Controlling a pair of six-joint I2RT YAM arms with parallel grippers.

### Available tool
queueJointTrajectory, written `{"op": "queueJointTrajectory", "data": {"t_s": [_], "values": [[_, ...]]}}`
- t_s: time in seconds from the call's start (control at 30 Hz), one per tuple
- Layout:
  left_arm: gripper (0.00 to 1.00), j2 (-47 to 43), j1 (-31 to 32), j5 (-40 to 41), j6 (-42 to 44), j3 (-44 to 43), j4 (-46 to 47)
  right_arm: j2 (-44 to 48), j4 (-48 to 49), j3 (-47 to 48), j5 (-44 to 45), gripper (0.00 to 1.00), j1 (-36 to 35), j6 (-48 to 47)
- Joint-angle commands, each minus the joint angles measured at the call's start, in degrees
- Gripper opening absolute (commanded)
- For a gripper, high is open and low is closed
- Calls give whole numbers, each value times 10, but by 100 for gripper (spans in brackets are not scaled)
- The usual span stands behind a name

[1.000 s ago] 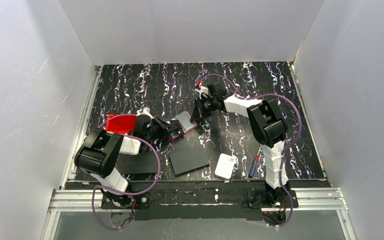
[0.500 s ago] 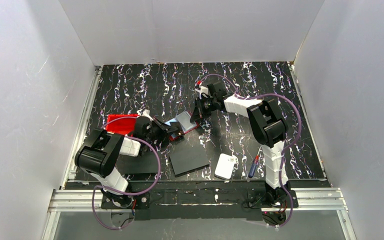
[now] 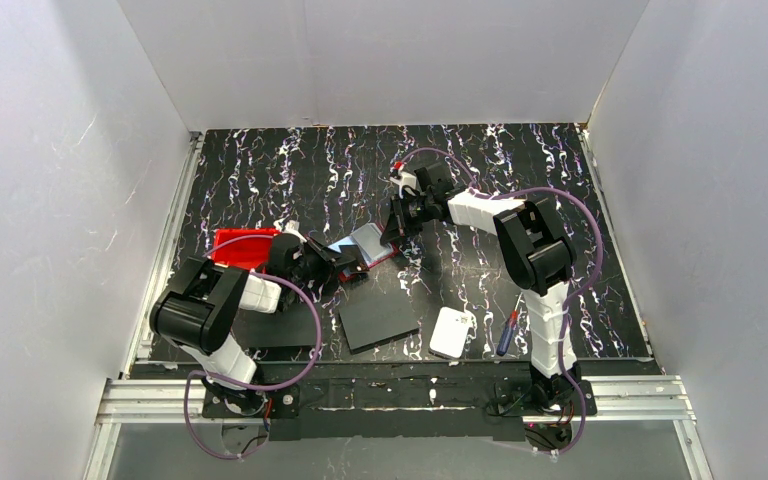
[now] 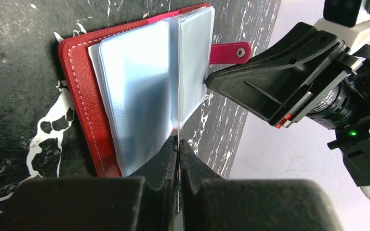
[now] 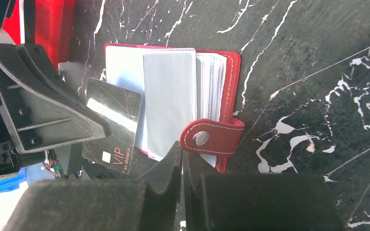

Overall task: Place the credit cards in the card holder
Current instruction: Insert the credit card into the card slot.

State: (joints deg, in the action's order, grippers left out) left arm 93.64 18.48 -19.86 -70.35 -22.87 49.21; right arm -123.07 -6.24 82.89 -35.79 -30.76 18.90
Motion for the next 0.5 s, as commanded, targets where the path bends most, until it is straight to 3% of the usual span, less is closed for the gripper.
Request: {"op": "queueJointTrajectory", "data": {"t_s": [0.0,0.47], "values": [[0,8,-3,-7,4,-12,2,-17,-3,3,14,9,-6,-10],[0,-13,-3,4,10,-3,8,-19,-4,5,11,9,-8,-10]]}}
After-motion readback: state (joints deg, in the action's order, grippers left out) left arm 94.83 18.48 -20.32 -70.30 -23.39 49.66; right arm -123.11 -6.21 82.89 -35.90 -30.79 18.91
